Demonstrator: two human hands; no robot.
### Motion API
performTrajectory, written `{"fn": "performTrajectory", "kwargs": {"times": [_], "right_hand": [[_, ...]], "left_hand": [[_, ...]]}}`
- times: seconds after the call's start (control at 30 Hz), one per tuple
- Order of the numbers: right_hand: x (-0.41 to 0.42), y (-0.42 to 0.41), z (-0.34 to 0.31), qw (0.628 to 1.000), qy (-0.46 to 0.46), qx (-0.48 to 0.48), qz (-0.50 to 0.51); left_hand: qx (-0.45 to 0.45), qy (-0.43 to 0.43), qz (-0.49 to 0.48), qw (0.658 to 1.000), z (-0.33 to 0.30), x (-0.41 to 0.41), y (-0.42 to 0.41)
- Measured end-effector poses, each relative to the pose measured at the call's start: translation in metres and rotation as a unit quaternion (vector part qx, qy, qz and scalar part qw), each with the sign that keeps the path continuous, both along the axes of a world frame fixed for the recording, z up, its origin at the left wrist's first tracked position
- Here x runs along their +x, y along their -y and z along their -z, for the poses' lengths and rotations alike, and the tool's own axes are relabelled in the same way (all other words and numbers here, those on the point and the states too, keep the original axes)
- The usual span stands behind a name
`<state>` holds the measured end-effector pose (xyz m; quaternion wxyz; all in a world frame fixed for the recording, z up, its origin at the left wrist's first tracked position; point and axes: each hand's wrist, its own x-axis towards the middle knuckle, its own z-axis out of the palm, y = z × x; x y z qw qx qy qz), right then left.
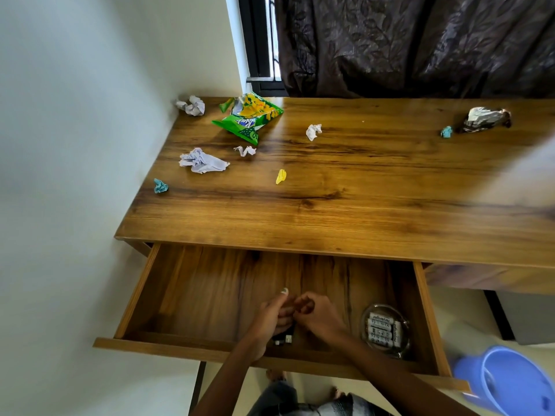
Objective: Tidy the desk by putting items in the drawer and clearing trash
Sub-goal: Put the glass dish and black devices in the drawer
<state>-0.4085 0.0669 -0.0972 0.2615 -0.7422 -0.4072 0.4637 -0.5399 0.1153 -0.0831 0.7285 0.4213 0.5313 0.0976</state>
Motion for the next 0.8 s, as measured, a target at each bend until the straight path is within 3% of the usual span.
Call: {"fn": "performTrajectory", "kwargs": {"times": [0.13, 0.3, 0.6, 0.8], "right_hand": [[0.004, 0.003, 0.006, 0.998, 0.056, -0.014, 0.019], [0.005, 0.005, 0.019, 0.996, 0.055, -0.069, -0.019], [0.002, 0.001, 0.026, 0.993, 0.060, -0.085, -0.045], [0.001, -0.005, 0.030, 0.989, 0.124, -0.007, -0.086]], "left_hand": [[0.087, -0.042, -0.032, 0.995, 0.002, 0.005, 0.002], [0.242, -0.140, -0.049, 0.959, 0.009, 0.002, 0.001], [0.225, -0.215, 0.051, 0.949, 0.029, 0.001, -0.004], [0.236, -0.225, 0.076, 0.942, 0.032, 0.001, -0.004]]}}
